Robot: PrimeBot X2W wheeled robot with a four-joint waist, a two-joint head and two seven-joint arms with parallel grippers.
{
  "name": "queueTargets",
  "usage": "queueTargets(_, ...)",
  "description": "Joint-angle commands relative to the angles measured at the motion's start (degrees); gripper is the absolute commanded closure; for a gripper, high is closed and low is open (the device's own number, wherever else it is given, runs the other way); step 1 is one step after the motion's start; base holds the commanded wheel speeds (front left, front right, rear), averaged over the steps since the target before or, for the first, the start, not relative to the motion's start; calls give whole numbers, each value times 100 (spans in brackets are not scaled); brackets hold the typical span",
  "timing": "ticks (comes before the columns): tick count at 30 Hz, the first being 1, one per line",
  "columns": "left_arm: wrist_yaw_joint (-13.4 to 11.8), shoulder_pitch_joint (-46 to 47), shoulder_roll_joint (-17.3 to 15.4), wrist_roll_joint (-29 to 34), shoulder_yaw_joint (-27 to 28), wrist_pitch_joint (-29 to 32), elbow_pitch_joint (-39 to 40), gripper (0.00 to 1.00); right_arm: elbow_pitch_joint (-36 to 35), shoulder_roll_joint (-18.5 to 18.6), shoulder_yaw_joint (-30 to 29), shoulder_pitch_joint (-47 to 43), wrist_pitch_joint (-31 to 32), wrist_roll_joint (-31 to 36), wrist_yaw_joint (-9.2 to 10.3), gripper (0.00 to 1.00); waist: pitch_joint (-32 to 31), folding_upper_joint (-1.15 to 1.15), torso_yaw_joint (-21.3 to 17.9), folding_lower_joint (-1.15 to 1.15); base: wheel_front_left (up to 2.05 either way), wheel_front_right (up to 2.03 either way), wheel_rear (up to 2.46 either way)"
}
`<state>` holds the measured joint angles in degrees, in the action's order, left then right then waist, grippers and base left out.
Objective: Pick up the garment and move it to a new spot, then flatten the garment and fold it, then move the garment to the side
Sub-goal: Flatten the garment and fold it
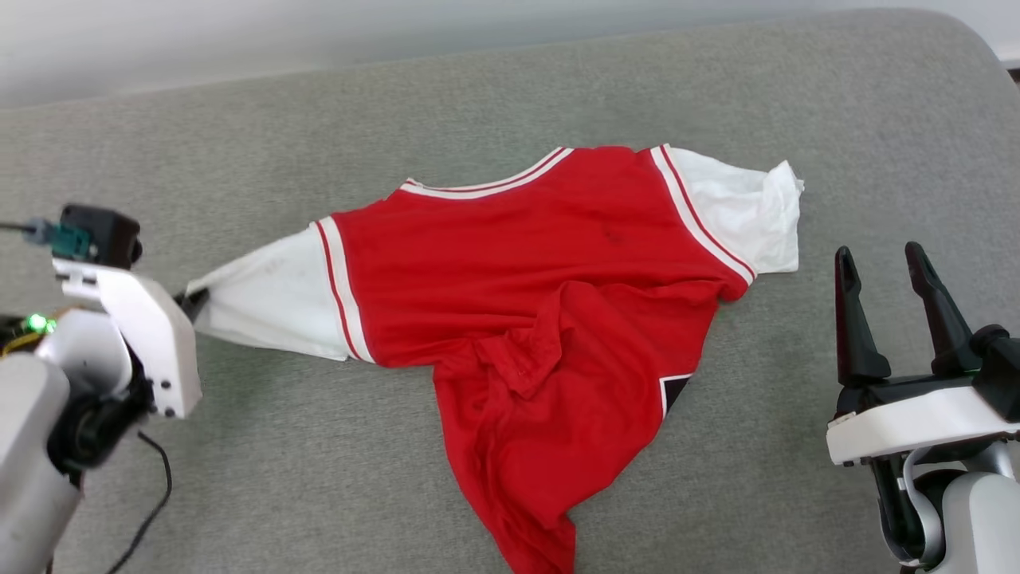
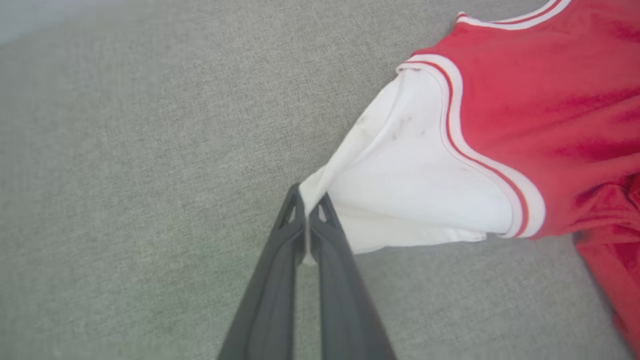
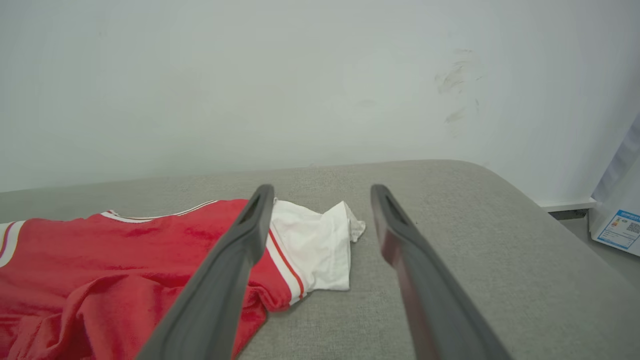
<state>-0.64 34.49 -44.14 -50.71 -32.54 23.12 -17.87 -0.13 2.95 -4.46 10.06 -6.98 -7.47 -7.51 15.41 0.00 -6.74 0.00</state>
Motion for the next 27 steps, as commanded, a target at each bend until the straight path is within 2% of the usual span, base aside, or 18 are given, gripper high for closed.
queueTargets(1, -55, -253, -30, -26, 19, -101, 136, 100, 5, -13, -1, -82, 34, 37, 4, 0, -61, 0, 99, 0, 0, 0, 0)
queueTargets(6, -138, -718, 111, -72, -79, -351, 436, 100, 72, -12, 0, -86, 124, 66, 4, 0, -126, 0, 220, 0, 0, 0, 0)
queueTargets(7, -141, -750, 134, -47, -83, -432, 459, 84, 85, -13, 3, -80, 136, 70, 3, 0, -136, 0, 236, 0, 0, 0, 0)
queueTargets(8, -165, -768, 168, -4, -73, -539, 483, 24, 92, -12, 2, -71, 146, 64, 4, 0, -149, 0, 254, 0, 0, 0, 0)
queueTargets(9, -198, -769, 210, 48, -54, -666, 502, 0, 95, -12, 4, -67, 165, 64, 4, 0, -163, 0, 267, 0, 0, 0, 0)
queueTargets(14, -363, -694, 352, 392, 190, -1759, 582, 0, 92, -12, 6, -84, 204, 102, 4, 0, -285, 0, 324, 0, 0, 0, 0)
queueTargets(15, -363, -694, 352, 392, 190, -1759, 582, 0, 92, -12, 6, -84, 204, 102, 4, 0, -285, 0, 324, 0, 0, 0, 0)
queueTargets(21, -731, -1049, 514, 918, 569, -3522, 843, 0, 30, -12, -17, -194, 222, 100, 4, 0, -470, 0, 403, 0, 0, 0, 0)
queueTargets(25, -1008, -1501, 738, 1297, 966, -3822, 1388, 0, -24, -12, -42, -268, 241, 86, 4, 0, -580, 0, 477, 0, 0, 0, 0)
queueTargets(27, -1144, -1771, 980, 1625, 1370, -3837, 1860, 0, -46, -14, -51, -311, 241, 64, 3, 0, -617, 0, 509, 0, 0, 0, 0)
